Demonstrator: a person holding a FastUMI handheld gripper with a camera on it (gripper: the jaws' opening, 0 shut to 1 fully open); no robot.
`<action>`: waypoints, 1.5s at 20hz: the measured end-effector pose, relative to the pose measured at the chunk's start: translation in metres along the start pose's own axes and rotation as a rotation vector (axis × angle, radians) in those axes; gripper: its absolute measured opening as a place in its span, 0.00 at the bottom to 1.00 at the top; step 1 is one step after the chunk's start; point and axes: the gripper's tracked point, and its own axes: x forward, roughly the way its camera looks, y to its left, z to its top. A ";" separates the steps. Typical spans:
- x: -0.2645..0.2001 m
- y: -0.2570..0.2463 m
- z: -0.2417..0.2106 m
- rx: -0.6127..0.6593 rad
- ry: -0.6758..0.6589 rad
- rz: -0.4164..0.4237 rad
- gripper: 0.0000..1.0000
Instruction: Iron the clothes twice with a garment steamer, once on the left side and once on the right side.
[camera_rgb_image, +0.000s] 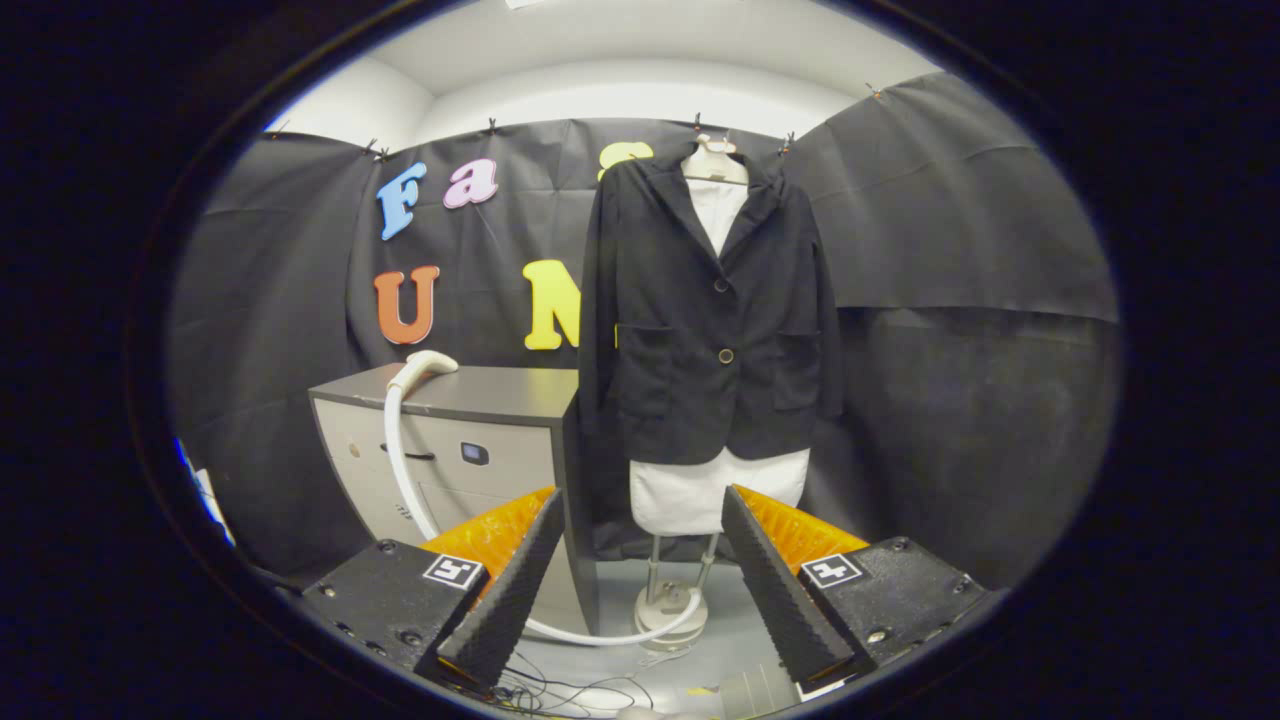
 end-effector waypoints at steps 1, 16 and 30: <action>0.003 0.006 0.002 0.011 0.007 0.003 1.00; 0.119 0.182 0.088 -0.096 0.076 0.264 0.99; 0.272 0.365 0.090 -0.219 0.235 0.501 0.86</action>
